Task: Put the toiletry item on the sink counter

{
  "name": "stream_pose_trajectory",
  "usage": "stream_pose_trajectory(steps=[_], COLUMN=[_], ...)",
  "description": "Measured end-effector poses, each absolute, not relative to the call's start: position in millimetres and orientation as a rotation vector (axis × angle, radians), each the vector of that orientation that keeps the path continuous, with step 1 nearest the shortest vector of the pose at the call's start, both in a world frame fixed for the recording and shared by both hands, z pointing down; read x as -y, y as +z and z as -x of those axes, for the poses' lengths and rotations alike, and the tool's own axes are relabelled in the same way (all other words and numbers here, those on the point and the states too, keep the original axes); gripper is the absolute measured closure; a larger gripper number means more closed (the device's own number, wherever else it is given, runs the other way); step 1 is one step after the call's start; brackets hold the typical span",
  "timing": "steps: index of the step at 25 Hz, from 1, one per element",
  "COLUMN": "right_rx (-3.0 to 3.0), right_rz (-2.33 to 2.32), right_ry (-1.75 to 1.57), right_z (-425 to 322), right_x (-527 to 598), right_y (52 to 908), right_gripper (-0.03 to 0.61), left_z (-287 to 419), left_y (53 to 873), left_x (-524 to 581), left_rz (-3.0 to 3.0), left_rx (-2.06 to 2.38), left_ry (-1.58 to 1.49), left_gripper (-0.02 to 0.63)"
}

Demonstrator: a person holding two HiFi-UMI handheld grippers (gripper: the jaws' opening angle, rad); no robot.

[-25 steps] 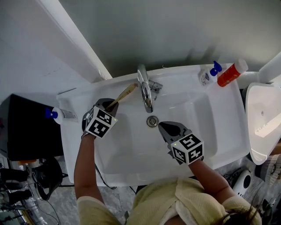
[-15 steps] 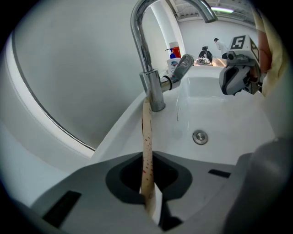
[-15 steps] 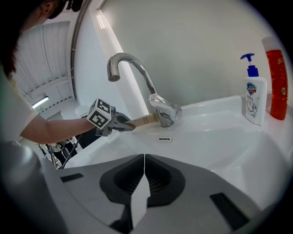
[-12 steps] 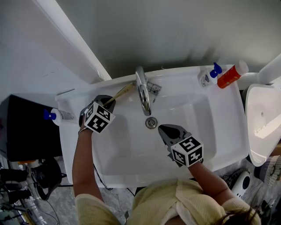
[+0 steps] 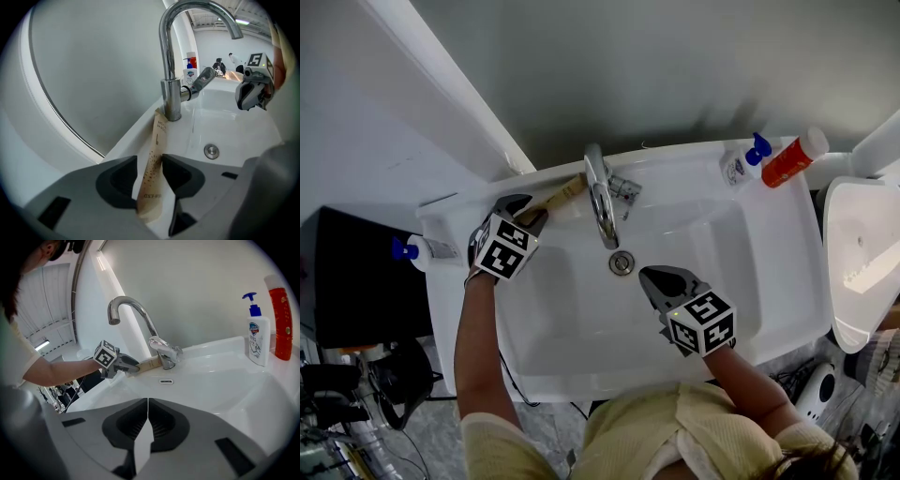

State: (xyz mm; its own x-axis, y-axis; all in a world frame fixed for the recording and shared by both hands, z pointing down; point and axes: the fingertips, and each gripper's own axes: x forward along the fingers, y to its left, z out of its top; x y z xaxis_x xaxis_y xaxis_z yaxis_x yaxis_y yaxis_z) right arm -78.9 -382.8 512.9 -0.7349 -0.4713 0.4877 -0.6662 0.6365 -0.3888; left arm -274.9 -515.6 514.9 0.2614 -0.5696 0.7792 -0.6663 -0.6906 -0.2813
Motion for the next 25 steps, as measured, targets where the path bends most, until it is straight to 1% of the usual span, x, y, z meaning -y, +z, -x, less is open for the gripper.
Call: stream_pose_trajectory(steps=[1, 4, 11, 15, 21, 25], right_rx=[2.519, 2.523, 2.535, 2.538, 2.535, 2.529], right_rz=[-0.908, -0.906, -0.908, -0.915, -0.940, -0.961], right_ry=[0.798, 0.795, 0.774, 0.757, 0.740, 0.729], right_z=[79.0, 80.4, 83.3, 84.3, 82.3, 81.5], right_x=[382.6, 381.9, 378.3, 375.4, 368.9, 363.9], right_y=[512.4, 510.9, 506.1, 502.5, 499.2, 496.4], right_gripper=[0.552, 0.551, 0.551, 0.551, 0.551, 0.551], left_z=[275.8, 277.7, 269.5, 267.4, 269.9, 268.0], left_y=[511.5, 499.2, 479.6, 480.2, 484.8, 485.7], left_x=[517.5, 521.6, 511.1, 496.1, 470.2, 453.4], left_rz=[-2.419, -2.448, -2.477, -2.427, -2.349, -2.314], left_rx=[1.215, 1.299, 1.360, 1.378, 1.396, 1.401], left_ry=[1.414, 1.376, 1.250, 1.196, 1.124, 1.068], left_gripper=[0.413, 0.408, 0.410, 0.439, 0.455, 0.483])
